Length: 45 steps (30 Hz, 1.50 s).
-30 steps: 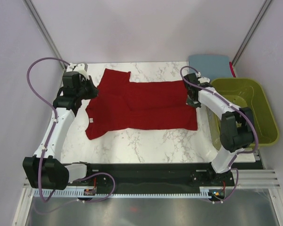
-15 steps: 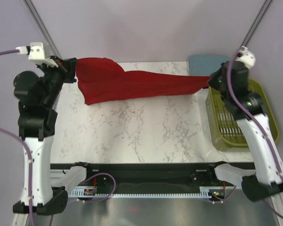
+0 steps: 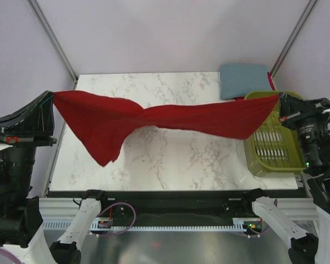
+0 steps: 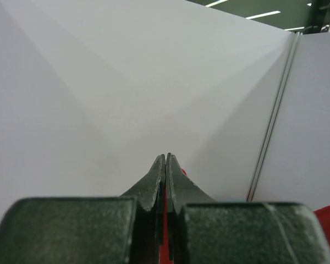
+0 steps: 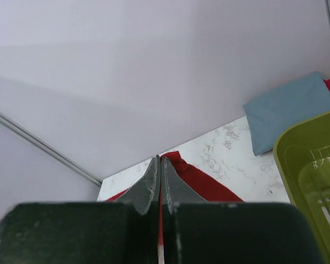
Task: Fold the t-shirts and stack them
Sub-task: Flatten the tshirt out
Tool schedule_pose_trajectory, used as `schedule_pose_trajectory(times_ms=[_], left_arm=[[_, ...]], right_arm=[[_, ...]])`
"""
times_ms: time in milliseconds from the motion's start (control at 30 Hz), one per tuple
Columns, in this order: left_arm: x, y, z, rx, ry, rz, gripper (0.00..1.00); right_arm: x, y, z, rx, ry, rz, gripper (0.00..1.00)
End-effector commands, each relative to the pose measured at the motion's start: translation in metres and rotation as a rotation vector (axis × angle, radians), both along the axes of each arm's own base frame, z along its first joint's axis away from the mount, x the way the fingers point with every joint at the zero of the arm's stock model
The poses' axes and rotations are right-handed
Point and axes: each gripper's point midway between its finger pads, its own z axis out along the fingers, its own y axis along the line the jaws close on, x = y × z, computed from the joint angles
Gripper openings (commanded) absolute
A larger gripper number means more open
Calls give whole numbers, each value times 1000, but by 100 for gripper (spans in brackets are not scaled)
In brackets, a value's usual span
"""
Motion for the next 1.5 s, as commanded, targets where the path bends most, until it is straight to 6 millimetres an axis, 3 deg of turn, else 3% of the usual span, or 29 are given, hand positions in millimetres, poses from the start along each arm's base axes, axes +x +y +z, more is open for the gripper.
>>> schedule_pose_trajectory(times_ms=[0, 67, 100, 133, 200, 233, 300, 333, 400, 433, 467, 533, 600, 633, 767, 867, 900, 967, 1000, 1033, 1100, 1133, 1200, 1233, 1300, 1333, 1400, 1433, 1467], left_arm=[[45, -2, -12, 4, 84, 5, 2], [74, 2, -15, 53, 109, 52, 2], [107, 2, -24, 71, 164, 65, 2], [125, 1, -29, 102, 187, 75, 2], [150, -7, -27, 143, 188, 46, 2], [185, -10, -41, 170, 238, 41, 2], [215, -12, -43, 195, 239, 45, 2], [248, -11, -58, 227, 281, 59, 2], [278, 4, -55, 239, 280, 120, 2], [312, 10, -72, 234, 330, 126, 2], [316, 22, -52, 213, 291, 153, 2], [337, 50, -35, 125, 278, 190, 2], [337, 65, -15, 78, 235, 218, 2], [333, 66, 1, 78, 184, 220, 2], [299, 59, 61, 97, -15, 165, 2], [277, 60, 77, 110, -68, 140, 2], [260, 57, 85, 119, -91, 140, 2], [255, 48, 77, 156, -74, 101, 2], [239, 41, 79, 167, -83, 85, 2], [252, 41, 55, 162, -18, 62, 2], [235, 28, 42, 185, 5, 14, 2], [247, 29, 9, 177, 84, -4, 2], [243, 28, -21, 200, 140, 4, 2], [229, 28, -42, 208, 175, 17, 2], [217, 25, -72, 206, 236, 28, 2], [207, 19, -103, 194, 283, 14, 2], [198, 1, -142, 143, 358, -62, 2], [205, 0, -198, 108, 480, -84, 2], [192, 1, -211, 66, 495, -61, 2]], right_arm=[[32, 11, -9, -58, 70, 10, 0], [57, 20, -6, -81, 77, 22, 0], [67, 23, -6, -88, 82, 25, 0], [79, 27, -7, -96, 88, 26, 0], [119, 41, -15, -115, 126, 41, 0], [133, 47, -17, -122, 130, 51, 0], [173, 59, -23, -137, 141, 55, 0], [197, 67, -29, -147, 157, 64, 0], [224, 74, -24, -160, 131, 66, 0], [235, 78, -22, -168, 123, 68, 0], [258, 83, -18, -171, 118, 64, 0], [289, 89, -6, -180, 87, 71, 0], [301, 88, 4, -181, 79, 67, 0], [307, 88, 22, -173, 37, 67, 0], [298, 77, 54, -150, -38, 46, 0], [283, 72, 59, -156, -63, 37, 0], [279, 70, 57, -159, -61, 33, 0], [271, 68, 39, -177, -28, 32, 0], [269, 69, 30, -185, -12, 44, 0], [264, 69, 9, -197, 31, 55, 0], [245, 68, 4, -196, 20, 76, 0], [248, 69, -28, -206, 71, 84, 0], [234, 69, -45, -214, 93, 101, 0], [235, 74, -76, -230, 153, 138, 0], [219, 78, -93, -242, 180, 179, 0], [215, 79, -128, -251, 246, 198, 0], [196, 76, -167, -259, 312, 209, 0], [189, 75, -180, -263, 335, 213, 0], [180, 73, -197, -274, 371, 220, 0]])
